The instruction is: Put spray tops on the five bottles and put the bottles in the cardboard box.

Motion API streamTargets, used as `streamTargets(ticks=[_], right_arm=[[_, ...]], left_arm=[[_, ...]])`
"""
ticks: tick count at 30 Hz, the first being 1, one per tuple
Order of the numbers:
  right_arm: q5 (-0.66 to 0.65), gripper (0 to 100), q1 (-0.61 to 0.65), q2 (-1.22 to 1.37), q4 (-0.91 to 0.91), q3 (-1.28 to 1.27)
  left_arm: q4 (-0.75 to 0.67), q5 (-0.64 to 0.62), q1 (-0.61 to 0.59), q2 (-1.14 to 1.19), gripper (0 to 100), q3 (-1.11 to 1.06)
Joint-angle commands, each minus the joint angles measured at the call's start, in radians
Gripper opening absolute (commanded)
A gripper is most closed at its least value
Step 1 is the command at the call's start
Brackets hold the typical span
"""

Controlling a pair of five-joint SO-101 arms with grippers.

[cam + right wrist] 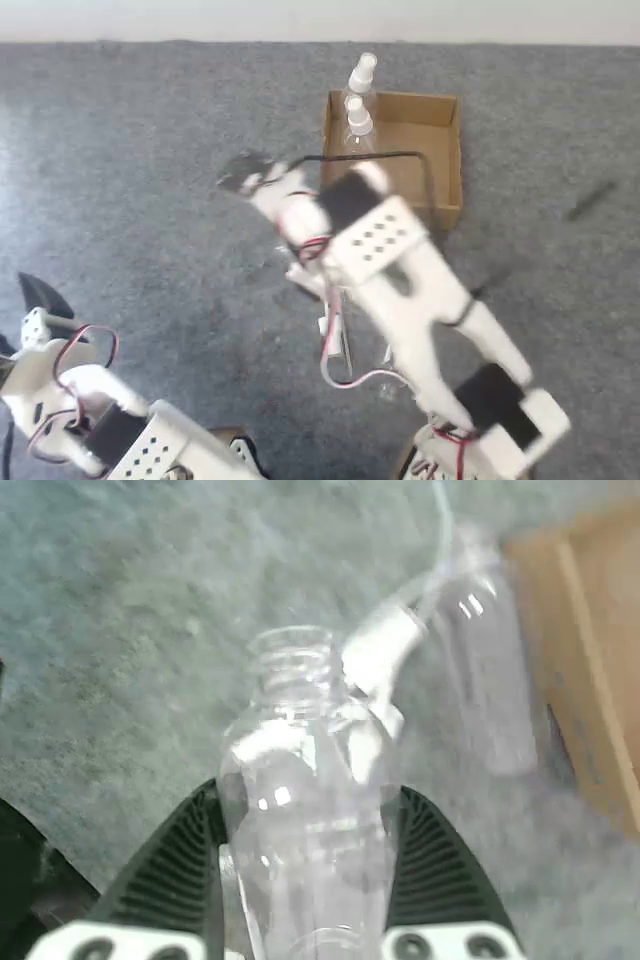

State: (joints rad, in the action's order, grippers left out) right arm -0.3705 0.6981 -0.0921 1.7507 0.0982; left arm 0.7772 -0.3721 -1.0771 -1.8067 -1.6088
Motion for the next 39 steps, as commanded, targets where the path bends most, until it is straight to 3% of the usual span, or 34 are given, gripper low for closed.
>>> streamTargets(ticks=[1, 12, 18, 25, 39], right_arm=[[-0.069, 4.4, -0.134, -0.168, 0.039, -0.072], [-0.245, 4.6, -0.587, -0.328, 0.027, -0.284], [-0.253, 4.8, -0.780, -0.285, 0.007, -0.287], [-0.245, 4.8, -0.849, -0.133, -0.116, -0.287], [-0.242, 5.0, -0.842, 0.151, -0.259, -0.285]], left_arm=[[-0.026, -0.009, 0.002, -0.003, 27, 0.008], [-0.026, -0.009, 0.002, -0.003, 27, 0.008], [-0.026, -0.008, 0.000, -0.003, 27, 0.008], [-0.026, -0.008, -0.003, -0.003, 27, 0.008], [-0.026, -0.008, -0.002, -0.003, 27, 0.008]])
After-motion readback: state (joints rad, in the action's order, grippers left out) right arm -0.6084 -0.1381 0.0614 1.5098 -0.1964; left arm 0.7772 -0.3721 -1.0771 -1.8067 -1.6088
